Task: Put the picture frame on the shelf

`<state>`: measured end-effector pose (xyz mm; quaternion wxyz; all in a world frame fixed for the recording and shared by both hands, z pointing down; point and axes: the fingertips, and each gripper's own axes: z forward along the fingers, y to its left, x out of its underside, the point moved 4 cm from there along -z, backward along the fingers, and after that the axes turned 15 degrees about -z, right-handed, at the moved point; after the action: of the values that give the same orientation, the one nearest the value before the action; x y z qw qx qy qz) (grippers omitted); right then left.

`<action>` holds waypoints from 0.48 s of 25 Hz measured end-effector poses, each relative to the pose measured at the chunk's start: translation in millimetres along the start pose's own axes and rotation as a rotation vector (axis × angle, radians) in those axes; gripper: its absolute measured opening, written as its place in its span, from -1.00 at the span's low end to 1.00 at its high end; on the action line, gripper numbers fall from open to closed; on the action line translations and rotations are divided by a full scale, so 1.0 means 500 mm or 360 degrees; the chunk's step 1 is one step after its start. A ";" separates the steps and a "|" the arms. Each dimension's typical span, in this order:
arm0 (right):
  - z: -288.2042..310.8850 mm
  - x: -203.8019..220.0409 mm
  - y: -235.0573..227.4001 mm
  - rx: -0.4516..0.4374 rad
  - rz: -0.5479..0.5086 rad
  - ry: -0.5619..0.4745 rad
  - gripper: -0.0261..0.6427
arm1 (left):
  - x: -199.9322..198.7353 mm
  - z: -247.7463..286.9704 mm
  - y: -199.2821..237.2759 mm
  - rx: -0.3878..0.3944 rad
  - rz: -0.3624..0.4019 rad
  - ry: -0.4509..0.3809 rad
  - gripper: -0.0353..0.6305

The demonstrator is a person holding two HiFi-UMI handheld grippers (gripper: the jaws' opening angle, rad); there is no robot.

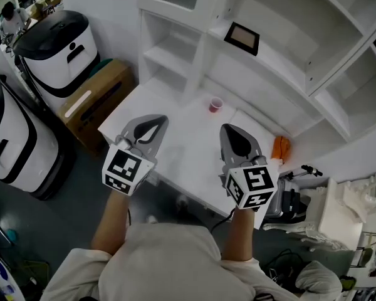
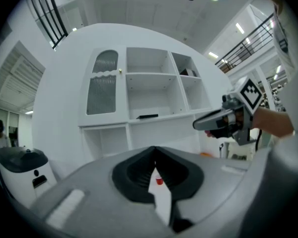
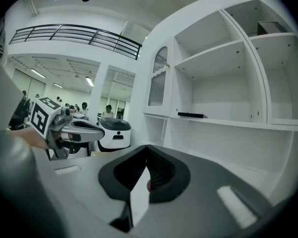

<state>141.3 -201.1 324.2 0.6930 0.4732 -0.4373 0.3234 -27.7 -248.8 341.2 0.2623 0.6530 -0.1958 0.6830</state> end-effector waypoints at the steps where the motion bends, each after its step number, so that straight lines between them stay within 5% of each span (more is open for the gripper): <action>1: -0.005 -0.002 0.009 0.0001 0.0000 0.0001 -0.90 | 0.000 -0.008 -0.003 0.0006 0.0010 -0.0001 -0.90; 12: -0.083 -0.027 0.084 0.0044 -0.0001 -0.0017 -0.90 | -0.008 -0.088 -0.064 0.0126 0.0058 -0.0040 -0.90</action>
<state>112.1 -148.2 320.2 0.6842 0.4846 -0.4364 0.3266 -42.8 -197.1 331.7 0.2214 0.6677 -0.1837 0.6866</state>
